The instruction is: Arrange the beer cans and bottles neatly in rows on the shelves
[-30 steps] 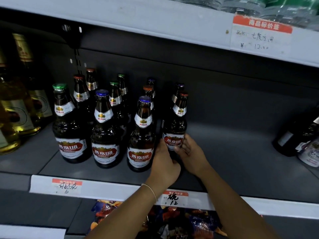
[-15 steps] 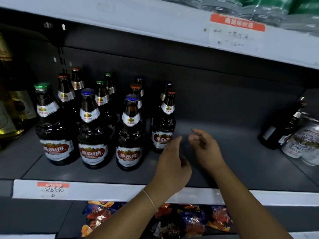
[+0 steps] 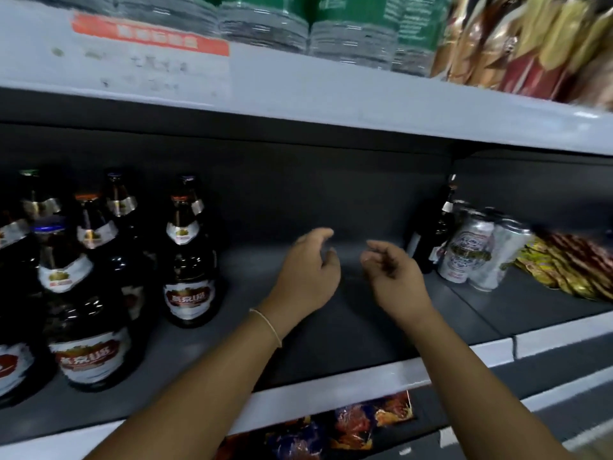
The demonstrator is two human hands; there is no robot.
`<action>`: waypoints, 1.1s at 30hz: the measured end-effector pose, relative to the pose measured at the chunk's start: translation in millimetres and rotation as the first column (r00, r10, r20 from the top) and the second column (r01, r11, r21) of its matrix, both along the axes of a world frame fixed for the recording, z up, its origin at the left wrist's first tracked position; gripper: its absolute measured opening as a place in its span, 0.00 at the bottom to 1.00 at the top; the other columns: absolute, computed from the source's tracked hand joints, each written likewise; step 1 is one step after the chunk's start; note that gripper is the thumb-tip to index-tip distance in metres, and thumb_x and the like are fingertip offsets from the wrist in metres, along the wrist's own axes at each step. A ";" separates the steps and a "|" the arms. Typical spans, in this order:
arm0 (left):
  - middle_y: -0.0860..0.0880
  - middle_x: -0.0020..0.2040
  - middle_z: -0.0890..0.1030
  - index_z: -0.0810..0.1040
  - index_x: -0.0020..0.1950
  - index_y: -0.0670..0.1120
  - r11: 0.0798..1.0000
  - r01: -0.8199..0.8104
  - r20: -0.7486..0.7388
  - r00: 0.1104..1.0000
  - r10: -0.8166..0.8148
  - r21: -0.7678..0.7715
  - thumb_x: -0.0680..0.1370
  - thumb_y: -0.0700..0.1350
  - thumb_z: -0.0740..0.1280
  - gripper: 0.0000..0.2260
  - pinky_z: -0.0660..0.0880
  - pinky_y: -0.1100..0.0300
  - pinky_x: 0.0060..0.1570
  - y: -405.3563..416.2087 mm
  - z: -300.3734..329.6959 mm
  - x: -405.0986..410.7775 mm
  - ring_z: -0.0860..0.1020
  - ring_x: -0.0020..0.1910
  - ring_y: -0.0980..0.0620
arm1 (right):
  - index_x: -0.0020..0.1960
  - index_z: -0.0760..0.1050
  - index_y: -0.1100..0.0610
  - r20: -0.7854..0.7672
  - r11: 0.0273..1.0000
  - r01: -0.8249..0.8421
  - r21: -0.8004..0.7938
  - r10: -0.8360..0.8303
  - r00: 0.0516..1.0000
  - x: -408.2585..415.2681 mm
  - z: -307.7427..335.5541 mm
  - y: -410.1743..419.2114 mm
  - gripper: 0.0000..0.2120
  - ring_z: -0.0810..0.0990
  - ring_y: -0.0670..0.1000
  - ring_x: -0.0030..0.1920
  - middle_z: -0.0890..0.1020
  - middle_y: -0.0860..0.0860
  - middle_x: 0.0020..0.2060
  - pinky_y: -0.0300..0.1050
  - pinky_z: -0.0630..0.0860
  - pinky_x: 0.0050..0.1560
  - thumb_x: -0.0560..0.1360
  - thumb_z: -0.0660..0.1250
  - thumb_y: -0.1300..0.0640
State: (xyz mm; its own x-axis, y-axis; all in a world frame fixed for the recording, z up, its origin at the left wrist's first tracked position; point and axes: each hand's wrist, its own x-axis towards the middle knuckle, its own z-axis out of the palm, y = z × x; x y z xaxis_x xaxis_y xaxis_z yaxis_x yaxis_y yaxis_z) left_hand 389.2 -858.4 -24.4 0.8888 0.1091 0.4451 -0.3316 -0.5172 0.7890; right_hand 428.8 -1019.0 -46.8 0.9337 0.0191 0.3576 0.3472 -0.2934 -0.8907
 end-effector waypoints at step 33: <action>0.45 0.69 0.74 0.68 0.73 0.43 0.998 -0.041 -0.089 0.995 0.045 0.048 0.81 0.41 0.60 0.19 0.68 0.64 0.63 -130.9 16.7 124.1 0.73 0.66 0.48 | 0.64 0.73 0.59 0.172 0.734 0.363 -0.574 -0.325 0.930 203.7 57.4 -140.7 0.20 0.79 0.60 0.60 0.80 0.58 0.58 0.42 0.69 0.50 0.75 0.63 0.53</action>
State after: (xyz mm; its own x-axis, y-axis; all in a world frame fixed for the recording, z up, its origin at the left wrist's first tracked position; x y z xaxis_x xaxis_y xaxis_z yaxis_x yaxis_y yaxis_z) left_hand 513.3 -989.2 -7.8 0.9204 0.1295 0.3688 -0.2368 -0.5659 0.7897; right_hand 632.5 -1159.7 10.5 0.8969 -0.0765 0.4356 0.1625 -0.8590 -0.4854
